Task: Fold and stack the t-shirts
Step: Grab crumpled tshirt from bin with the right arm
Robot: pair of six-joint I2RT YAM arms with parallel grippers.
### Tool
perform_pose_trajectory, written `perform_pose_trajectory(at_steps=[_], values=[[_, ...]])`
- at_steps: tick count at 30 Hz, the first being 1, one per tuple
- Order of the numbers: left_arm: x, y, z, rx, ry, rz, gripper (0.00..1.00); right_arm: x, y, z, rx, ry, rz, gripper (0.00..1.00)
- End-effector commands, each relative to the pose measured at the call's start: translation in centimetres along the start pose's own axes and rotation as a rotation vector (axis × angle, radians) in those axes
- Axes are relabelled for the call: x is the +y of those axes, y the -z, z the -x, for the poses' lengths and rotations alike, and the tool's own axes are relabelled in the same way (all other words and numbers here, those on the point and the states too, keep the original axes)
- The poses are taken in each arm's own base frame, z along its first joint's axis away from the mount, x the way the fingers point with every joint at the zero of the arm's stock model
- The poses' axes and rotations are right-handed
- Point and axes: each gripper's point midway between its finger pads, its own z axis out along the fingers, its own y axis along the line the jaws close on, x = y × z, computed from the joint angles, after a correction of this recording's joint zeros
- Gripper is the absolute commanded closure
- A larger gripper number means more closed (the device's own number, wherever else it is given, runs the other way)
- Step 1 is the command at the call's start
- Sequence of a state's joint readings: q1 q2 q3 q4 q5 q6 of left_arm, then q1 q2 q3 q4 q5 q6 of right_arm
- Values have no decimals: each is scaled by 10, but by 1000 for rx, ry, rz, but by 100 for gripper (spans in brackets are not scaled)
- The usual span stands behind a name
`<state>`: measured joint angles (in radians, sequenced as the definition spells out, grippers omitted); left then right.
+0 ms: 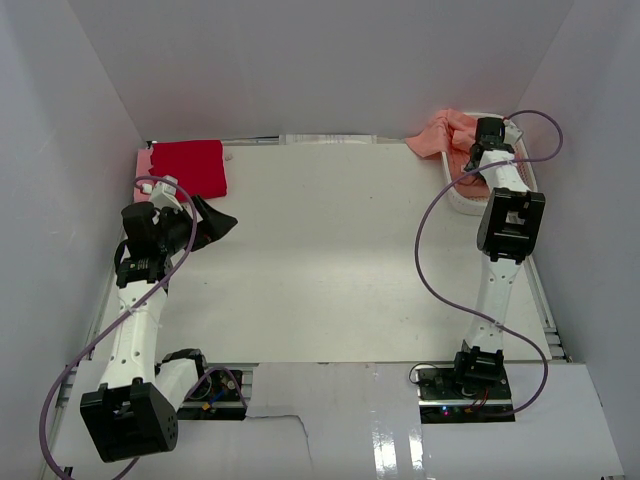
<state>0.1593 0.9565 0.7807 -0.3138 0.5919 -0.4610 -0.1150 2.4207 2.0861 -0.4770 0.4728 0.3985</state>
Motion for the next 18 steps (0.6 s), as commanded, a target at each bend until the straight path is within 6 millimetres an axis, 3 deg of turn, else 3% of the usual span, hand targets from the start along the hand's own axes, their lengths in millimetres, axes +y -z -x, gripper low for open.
perform_pose_trajectory(at_steps=[1, 4, 5, 8, 9, 11, 12, 14, 15, 16, 17, 18], values=[[-5, 1, 3, -7, -18, -16, 2, 9, 9, 29, -55, -40, 44, 53], [-5, 1, 3, -7, -18, -15, 2, 19, 15, 35, -53, -49, 108, 74], [-6, 2, 3, -8, -17, -16, 2, 23, 19, 38, -55, -48, 131, 85], [-5, 2, 2, -5, -17, -16, 2, 37, 49, 64, -127, -45, 202, 89], [-6, 2, 3, -6, -20, -18, 2, 39, 70, 86, -191, -31, 219, 90], [-6, 2, 3, -7, -20, -18, 2, 55, 102, 107, -259, -5, 260, 90], [-6, 2, 2, -6, -20, -18, 2, 57, 129, 124, -307, 6, 284, 91], [-6, 2, 3, -9, -22, -20, 2, 76, 169, 134, -350, 25, 367, 91], [-7, 2, 3, -9, -21, -20, 2, 75, 201, 148, -395, 22, 401, 91], [-7, 3, 3, -10, -22, -20, 2, 99, 230, 141, -413, 68, 468, 91], [-7, 3, 4, -13, -25, -21, 2, 102, 266, 150, -456, 77, 517, 92], [-7, 3, 4, -13, -25, -21, 2, 108, 288, 151, -478, 95, 553, 92]])
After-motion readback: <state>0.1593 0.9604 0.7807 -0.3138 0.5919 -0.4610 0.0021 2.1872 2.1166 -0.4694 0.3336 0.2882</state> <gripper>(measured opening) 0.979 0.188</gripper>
